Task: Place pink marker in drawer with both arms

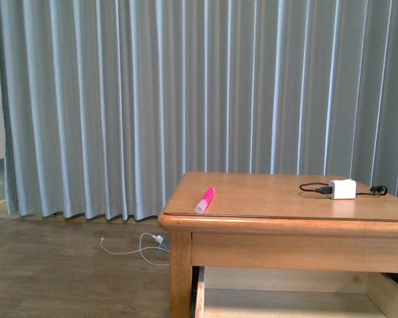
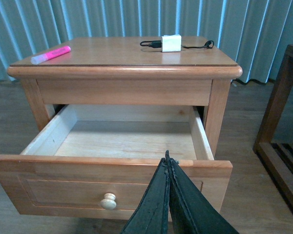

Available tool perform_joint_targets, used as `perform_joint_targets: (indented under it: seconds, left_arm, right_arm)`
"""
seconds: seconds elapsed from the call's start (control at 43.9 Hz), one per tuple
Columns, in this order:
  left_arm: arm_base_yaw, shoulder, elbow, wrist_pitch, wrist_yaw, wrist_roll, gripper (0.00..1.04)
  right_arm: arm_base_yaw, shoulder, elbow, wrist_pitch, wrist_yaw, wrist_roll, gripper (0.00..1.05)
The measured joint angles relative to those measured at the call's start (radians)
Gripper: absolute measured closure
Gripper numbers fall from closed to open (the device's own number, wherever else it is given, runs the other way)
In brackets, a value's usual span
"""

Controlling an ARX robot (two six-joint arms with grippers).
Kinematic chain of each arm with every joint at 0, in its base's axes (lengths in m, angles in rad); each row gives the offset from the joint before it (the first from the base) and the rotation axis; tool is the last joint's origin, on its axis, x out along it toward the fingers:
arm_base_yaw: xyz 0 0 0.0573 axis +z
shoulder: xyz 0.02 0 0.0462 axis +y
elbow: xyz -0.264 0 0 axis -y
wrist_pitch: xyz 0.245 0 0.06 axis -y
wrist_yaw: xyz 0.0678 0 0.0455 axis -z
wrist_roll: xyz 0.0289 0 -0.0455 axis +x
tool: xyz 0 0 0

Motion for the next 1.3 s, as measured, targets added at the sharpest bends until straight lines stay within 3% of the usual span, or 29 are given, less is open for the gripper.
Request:
perform_joint_targets:
  seconds: [0.068, 0.364, 0.615, 1.298]
  left_arm:
    - [0.000, 0.000, 0.000, 0.000, -0.001, 0.000, 0.06]
    - [0.000, 0.000, 0.000, 0.000, 0.000, 0.000, 0.06]
    - [0.000, 0.000, 0.000, 0.000, 0.000, 0.000, 0.06]
    - [0.000, 0.000, 0.000, 0.000, 0.000, 0.000, 0.06]
  right_arm:
    - [-0.050, -0.007, -0.004, 0.000, -0.014, 0.000, 1.01]
    - [-0.057, -0.010, -0.006, 0.000, -0.020, 0.000, 0.55]
    - [-0.057, -0.010, -0.008, 0.000, -0.020, 0.000, 0.07]
    - [-0.057, -0.010, -0.008, 0.000, -0.020, 0.000, 0.09]
